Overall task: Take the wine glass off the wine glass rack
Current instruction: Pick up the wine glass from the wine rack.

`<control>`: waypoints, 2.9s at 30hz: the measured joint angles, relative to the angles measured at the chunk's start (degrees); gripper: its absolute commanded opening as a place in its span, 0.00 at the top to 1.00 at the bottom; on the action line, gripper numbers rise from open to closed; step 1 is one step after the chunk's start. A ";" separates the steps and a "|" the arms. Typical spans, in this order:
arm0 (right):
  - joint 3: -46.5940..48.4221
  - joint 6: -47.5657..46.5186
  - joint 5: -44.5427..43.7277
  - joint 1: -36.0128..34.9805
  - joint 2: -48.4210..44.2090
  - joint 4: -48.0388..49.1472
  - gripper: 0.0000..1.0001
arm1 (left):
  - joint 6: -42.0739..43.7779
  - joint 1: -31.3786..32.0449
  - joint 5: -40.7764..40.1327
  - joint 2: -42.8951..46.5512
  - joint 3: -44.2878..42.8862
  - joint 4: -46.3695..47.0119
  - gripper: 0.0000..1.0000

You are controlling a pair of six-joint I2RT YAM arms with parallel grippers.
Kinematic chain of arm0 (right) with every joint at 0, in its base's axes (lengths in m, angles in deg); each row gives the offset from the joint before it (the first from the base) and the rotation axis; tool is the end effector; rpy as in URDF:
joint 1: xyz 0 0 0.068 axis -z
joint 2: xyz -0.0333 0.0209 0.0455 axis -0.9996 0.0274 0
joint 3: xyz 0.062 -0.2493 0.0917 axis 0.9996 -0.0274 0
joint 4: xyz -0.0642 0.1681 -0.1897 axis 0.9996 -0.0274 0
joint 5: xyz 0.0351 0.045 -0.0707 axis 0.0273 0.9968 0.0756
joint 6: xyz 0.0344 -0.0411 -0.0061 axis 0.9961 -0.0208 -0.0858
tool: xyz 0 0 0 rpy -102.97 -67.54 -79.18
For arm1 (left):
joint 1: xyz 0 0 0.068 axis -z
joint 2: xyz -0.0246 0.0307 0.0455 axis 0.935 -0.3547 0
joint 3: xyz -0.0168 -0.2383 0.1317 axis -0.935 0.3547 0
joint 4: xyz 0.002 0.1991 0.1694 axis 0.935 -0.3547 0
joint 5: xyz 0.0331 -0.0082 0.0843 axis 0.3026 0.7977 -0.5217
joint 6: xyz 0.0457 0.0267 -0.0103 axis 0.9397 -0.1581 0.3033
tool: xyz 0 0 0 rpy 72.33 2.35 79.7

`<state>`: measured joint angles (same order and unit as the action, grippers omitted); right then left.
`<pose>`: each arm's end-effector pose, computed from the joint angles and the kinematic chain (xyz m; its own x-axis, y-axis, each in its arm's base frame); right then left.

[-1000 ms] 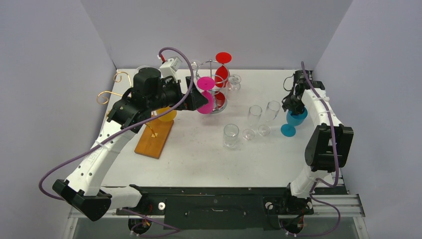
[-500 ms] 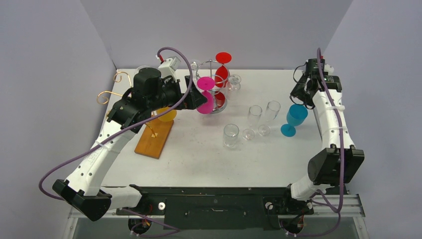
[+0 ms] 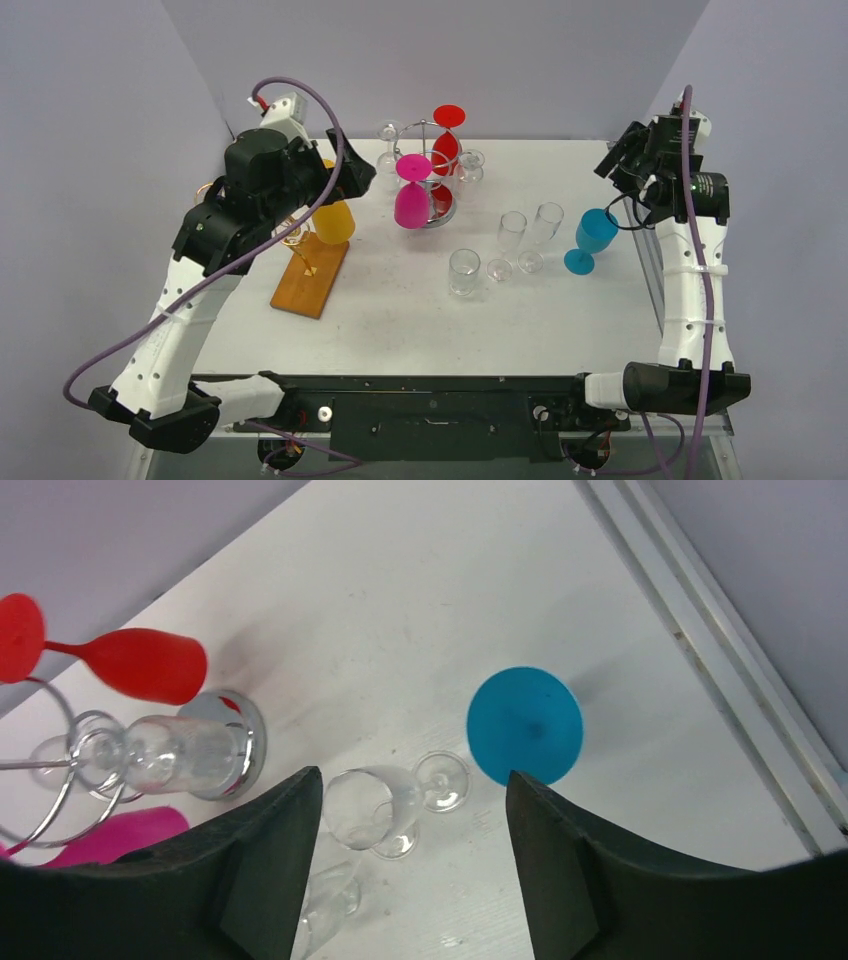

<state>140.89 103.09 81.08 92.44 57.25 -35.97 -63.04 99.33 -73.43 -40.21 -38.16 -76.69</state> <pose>0.2557 -0.0204 0.4481 -0.4647 0.5428 -0.6995 0.4203 0.8306 0.3653 0.1968 -0.1110 0.4866 -0.4874 -0.3336 -0.8069 0.2123 0.8512 -0.4801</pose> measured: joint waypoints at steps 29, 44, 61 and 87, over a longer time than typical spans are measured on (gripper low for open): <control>-4.37 3.23 17.53 -7.50 -1.40 9.84 0.29 | -5.01 -30.53 5.73 -5.79 -7.08 -7.08 0.43; -4.37 3.21 17.99 -7.50 -1.42 9.84 0.29 | -10.01 -38.42 19.67 -9.68 -0.72 0.85 0.53; -4.87 3.15 17.97 -7.48 -3.13 9.86 0.29 | -16.72 -40.76 27.85 -10.93 4.90 9.29 0.65; -4.87 2.99 17.31 -7.41 -3.15 9.86 0.29 | -20.83 -42.38 32.50 -11.23 7.17 13.73 0.89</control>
<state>136.01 106.08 98.39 85.03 54.10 -26.12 -83.87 56.95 -40.92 -51.44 -30.99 -62.97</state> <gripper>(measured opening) 0.709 0.129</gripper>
